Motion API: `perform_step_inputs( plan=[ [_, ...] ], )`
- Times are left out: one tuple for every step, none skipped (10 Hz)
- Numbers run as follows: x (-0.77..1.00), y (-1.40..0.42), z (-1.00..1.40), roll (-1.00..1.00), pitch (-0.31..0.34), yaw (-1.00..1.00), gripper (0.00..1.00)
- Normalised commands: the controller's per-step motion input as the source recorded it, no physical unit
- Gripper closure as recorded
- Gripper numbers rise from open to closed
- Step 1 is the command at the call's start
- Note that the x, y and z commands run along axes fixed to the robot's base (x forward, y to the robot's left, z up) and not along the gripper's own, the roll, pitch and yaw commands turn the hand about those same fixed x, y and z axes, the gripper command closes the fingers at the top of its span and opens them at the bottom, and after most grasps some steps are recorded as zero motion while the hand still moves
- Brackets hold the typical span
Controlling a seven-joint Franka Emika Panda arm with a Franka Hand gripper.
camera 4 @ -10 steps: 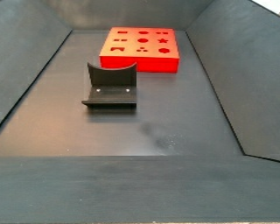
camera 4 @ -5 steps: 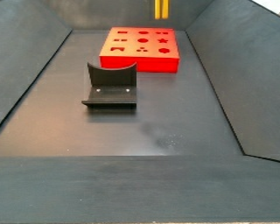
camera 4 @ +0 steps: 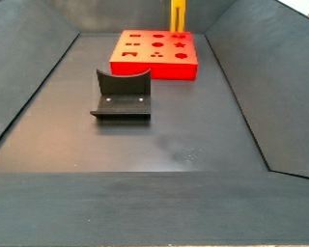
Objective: Pick up the square-circle object. Move up. Rotate the square-circle object. Move to above the board. Insert the square-circle object.
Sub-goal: Insert the square-circle object.
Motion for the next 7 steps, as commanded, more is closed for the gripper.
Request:
perform_step_inputs(
  plan=[
    [0.0, 0.0, -0.13, 0.04, 0.027, 0.0, 1.0],
    [0.0, 0.05, 0.0, 0.06, 0.083, 0.0, 1.0],
    [0.0, 0.07, 0.0, 0.06, 0.073, 0.0, 1.0],
    [0.0, 0.07, 0.0, 0.06, 0.081, -0.01, 1.0],
    [0.0, 0.0, -0.07, 0.02, 0.044, -0.03, 1.0],
    [0.04, 0.0, -0.17, 0.01, 0.031, -0.1, 1.0],
    [0.0, 0.0, -0.21, 0.03, 0.044, -0.11, 1.0]
  ],
)
